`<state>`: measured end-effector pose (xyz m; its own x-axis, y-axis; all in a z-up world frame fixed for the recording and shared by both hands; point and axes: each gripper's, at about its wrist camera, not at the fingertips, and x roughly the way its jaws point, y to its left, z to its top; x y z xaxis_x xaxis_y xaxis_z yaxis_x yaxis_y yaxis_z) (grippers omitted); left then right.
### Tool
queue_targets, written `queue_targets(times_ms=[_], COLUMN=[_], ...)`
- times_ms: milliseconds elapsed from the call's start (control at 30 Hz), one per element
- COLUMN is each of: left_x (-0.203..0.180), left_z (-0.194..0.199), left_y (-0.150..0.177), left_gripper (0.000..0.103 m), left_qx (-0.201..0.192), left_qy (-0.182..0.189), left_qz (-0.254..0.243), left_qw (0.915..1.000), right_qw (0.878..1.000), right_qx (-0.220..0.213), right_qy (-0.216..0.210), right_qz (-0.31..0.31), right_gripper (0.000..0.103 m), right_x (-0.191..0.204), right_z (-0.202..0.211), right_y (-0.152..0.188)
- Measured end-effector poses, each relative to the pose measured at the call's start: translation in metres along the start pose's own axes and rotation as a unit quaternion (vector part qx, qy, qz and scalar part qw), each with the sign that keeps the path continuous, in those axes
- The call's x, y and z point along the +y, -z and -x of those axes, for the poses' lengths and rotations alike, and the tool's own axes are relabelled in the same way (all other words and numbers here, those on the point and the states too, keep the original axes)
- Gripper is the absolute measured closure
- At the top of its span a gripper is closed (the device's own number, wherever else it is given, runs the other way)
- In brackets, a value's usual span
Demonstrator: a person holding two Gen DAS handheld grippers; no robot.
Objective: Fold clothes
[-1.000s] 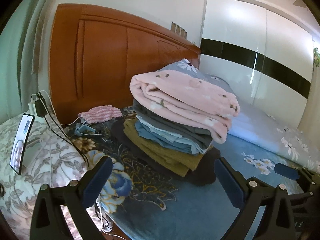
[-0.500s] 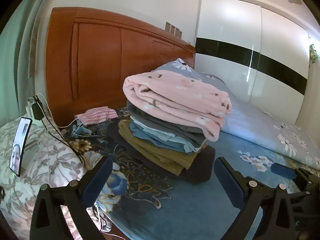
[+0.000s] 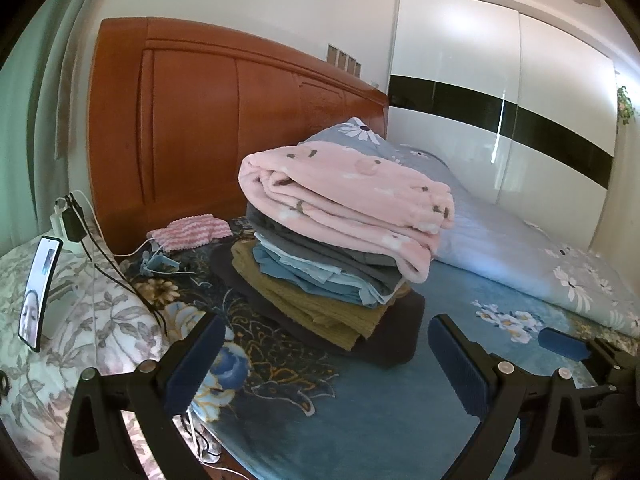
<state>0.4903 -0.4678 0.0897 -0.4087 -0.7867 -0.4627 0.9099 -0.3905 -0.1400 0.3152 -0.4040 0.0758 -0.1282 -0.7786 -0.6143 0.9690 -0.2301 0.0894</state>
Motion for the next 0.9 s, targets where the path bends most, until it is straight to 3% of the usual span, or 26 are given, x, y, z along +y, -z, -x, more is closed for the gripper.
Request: queue_targets(times_ms=[900], left_x=[0.0], left_z=[0.0002], left_y=[0.0022], left_gripper=[0.0], left_qx=[0.002], left_qy=[-0.002], left_qz=[-0.001], left_qw=[1.0], right_qw=[1.0], right_qx=[0.005], right_qy=[-0.002], right_qz=[0.001], right_gripper=[0.003], right_x=[0.0024], right_z=[-0.004], right_y=[0.0027])
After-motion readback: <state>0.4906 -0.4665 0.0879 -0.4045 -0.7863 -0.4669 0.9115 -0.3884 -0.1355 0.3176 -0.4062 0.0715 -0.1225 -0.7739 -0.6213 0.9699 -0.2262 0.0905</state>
